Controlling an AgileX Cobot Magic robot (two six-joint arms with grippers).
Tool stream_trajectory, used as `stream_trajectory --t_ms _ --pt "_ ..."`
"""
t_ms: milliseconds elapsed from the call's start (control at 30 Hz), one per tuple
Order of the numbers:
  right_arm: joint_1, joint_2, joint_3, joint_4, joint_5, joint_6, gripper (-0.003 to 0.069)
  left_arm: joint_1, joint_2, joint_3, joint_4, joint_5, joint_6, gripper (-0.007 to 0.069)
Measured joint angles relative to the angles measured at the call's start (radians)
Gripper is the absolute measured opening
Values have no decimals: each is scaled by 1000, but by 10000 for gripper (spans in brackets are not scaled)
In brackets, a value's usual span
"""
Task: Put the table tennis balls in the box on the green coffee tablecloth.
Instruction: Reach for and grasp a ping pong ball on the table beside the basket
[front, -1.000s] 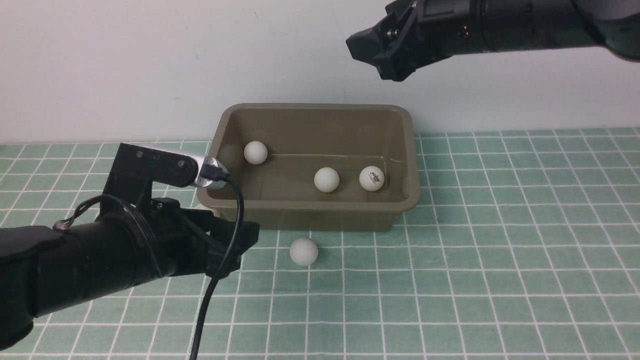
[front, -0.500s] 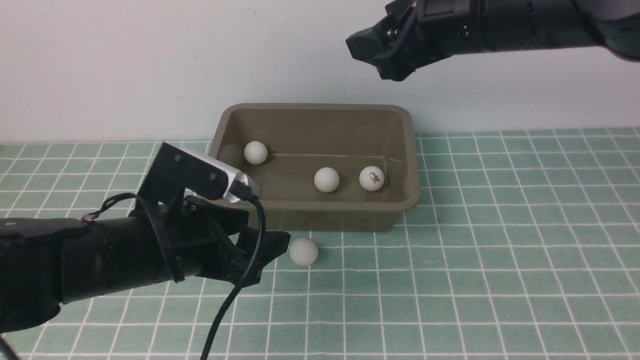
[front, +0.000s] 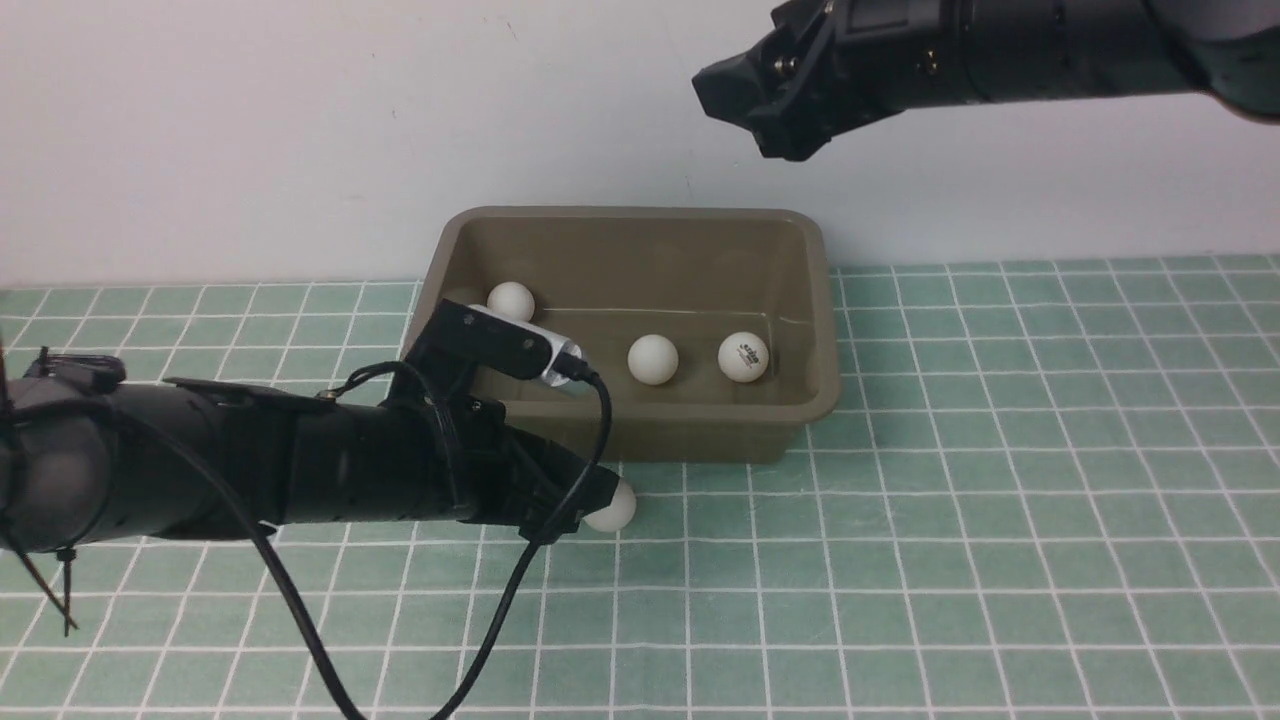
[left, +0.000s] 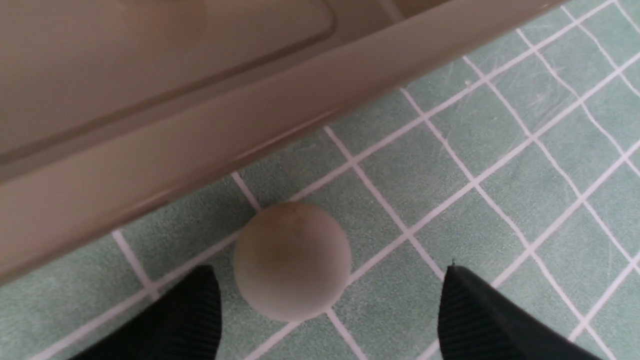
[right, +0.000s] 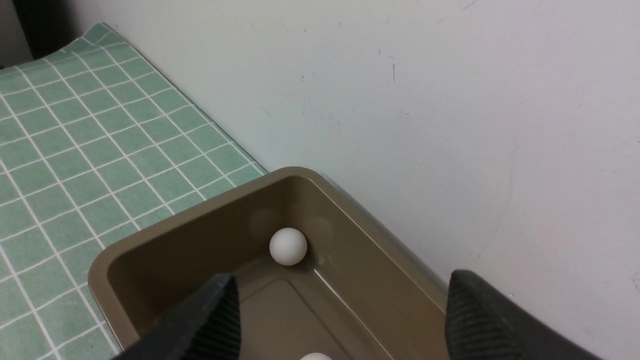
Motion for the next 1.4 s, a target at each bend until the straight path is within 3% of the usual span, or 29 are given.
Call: stream_trajectory --t_ms 933,1100,1167,1333,1400 --pt "0 0 0 0 -6 -19 497 -30 149 -116 -3 -17 1 524" --pt "0 0 0 0 -23 -24 497 -30 154 -116 -3 55 1 522" --pt "0 0 0 0 -33 -26 497 -30 154 -116 -2 68 1 495" --pt "0 0 0 0 -39 -26 497 -30 154 -116 -2 65 1 333" --pt "0 0 0 0 -44 -26 497 -30 154 -116 -2 65 1 321"
